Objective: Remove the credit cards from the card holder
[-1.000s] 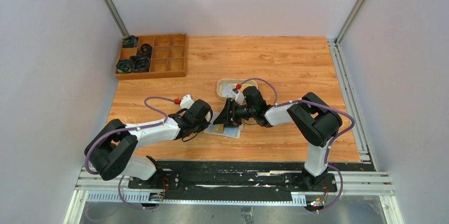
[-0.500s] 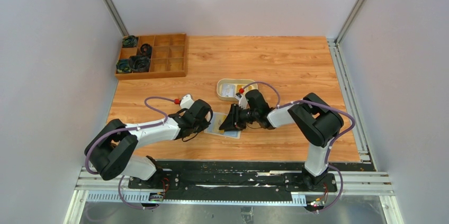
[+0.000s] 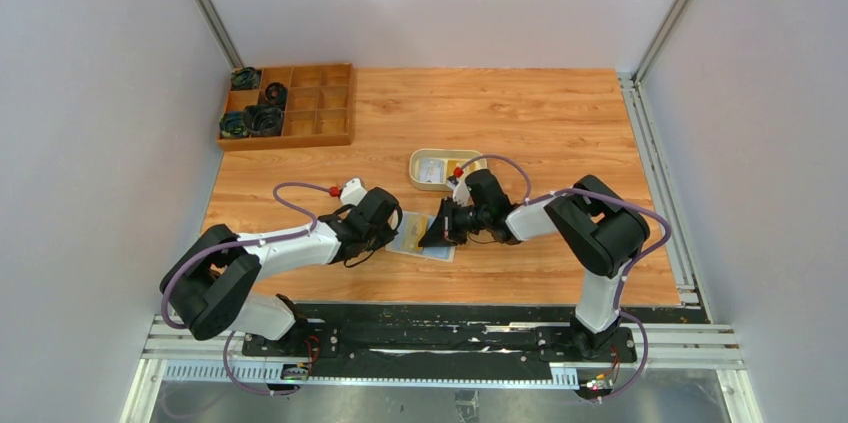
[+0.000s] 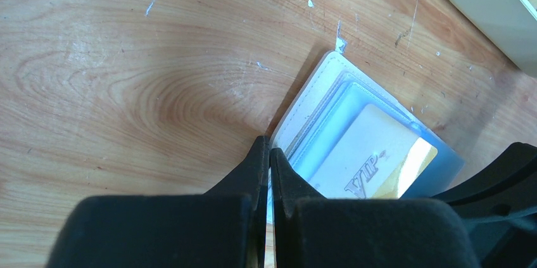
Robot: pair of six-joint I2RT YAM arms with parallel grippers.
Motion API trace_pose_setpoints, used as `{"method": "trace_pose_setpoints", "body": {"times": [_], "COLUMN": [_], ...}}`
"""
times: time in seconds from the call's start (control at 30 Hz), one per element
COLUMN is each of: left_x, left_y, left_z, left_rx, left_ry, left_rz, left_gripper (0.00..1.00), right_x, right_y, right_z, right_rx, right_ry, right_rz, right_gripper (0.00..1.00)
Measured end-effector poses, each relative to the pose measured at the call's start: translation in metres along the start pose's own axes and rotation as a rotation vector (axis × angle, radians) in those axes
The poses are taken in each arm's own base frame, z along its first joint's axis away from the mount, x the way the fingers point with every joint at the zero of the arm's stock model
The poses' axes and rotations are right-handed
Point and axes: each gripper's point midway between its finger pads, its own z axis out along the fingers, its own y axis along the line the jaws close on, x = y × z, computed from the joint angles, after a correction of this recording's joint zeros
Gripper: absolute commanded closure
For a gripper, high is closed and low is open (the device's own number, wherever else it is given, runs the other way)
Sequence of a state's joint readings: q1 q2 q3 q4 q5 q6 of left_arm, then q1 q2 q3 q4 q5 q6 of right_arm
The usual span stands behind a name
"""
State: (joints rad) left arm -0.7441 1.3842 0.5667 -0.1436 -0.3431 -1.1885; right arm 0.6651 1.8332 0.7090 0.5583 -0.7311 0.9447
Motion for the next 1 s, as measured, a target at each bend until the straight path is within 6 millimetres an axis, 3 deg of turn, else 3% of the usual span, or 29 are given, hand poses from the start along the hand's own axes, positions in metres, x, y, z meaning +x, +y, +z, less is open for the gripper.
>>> {"method": "trace_pose_setpoints", "body": {"times": [0.3, 0.43, 0.57, 0.67, 0.83, 0.9, 1.0], "left_x": [0.000, -0.001, -0.002, -0.006, -0.023, -0.030, -0.037], "left_y": [0.000, -0.001, -0.001, -0.004, -0.016, -0.022, -0.027], "left_z": [0.000, -0.001, -0.002, -0.004, -0.008, -0.010, -0.012], "left_rx": [0.000, -0.003, -0.014, -0.020, -0.011, -0.005, -0.002], "left_ry": [0.000, 0.000, 0.004, 0.004, -0.015, -0.023, -0.030], "left_rz": [-0.001, 0.000, 0.005, 0.012, 0.011, 0.012, 0.015], "left_gripper": [1.00, 1.00, 1.00, 1.00, 1.00, 1.00, 1.00], "right_x": [0.004, 0.003, -0.008, -0.046, -0.124, -0.152, -0.170], "right_y": [-0.010, -0.007, 0.009, 0.026, 0.038, 0.035, 0.021], "right_z": [-0.020, -0.043, -0.070, -0.096, -0.140, -0.148, -0.144], "right_rx": [0.019, 0.046, 0.065, 0.073, 0.108, 0.125, 0.149], "right_ry": [0.001, -0.017, -0.048, -0.125, -0.264, -0.290, -0.278], "right_rz": [0.009, -0.007, -0.064, -0.119, -0.170, -0.174, -0.154], "right_gripper": [1.00, 1.00, 1.00, 1.00, 1.00, 1.00, 1.00]}}
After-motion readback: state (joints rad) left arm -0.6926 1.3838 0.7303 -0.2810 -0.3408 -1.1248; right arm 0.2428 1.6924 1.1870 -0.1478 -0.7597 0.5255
